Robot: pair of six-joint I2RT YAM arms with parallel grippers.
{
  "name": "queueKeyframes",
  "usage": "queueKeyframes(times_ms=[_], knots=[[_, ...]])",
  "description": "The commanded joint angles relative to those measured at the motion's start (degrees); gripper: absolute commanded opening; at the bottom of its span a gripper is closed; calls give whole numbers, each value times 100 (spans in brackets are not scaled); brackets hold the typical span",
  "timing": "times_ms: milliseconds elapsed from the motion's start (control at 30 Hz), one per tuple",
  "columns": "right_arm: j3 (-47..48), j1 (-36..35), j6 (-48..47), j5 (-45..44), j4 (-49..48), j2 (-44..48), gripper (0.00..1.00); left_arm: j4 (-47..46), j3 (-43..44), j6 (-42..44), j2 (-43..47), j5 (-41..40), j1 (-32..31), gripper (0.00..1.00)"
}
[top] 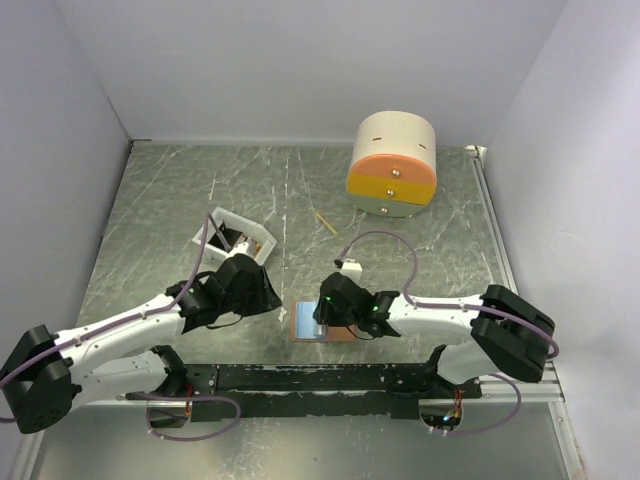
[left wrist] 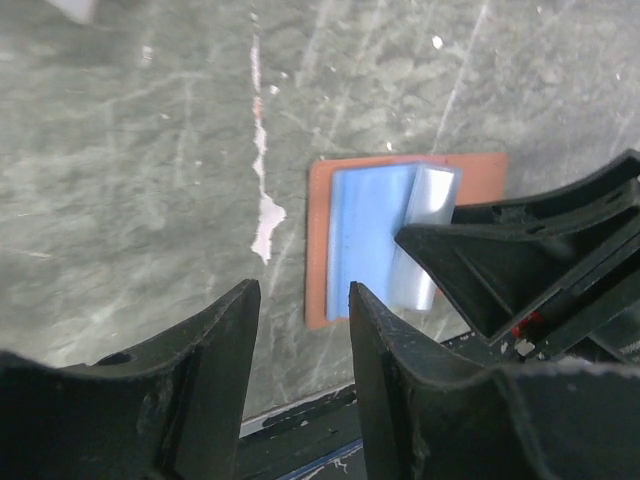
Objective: Put the credit cards into the card holder
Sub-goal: Open the card holder at the center of the board.
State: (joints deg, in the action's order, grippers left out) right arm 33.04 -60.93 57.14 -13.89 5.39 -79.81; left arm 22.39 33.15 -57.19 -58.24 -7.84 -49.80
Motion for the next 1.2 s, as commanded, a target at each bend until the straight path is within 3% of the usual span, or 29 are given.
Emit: queueKeyframes(times_ms=[0, 100, 200, 333, 467, 767, 1033, 1167], knots=[[-530, 246, 159, 512, -1155, 315, 35, -1246, -237, 89, -239, 888, 23, 51], [-639, 335, 171, 654, -1213, 335, 34, -1458, -178, 53, -547, 1062, 20, 51], [-372, 300, 90, 439, -658, 366, 45, -1251, -81, -19, -615, 936, 22, 52], [144, 177, 33, -17, 260, 415, 59, -660, -41, -173, -54, 182, 19, 54], [655, 16, -18, -318, 969, 100, 65, 6, 97, -141, 668, -541, 23, 55], [1643, -402, -51, -822, 1894, -842, 65, 720, 245, -124, 1586, -1122, 20, 56], [1977, -557, -31, -984, 2153, -1503, 65, 755, 201, -134, 1555, -1109, 18, 56], [1966, -570, -30, -1066, 2151, -1559, 58, 758, 177, -122, 1551, -1097, 17, 56]])
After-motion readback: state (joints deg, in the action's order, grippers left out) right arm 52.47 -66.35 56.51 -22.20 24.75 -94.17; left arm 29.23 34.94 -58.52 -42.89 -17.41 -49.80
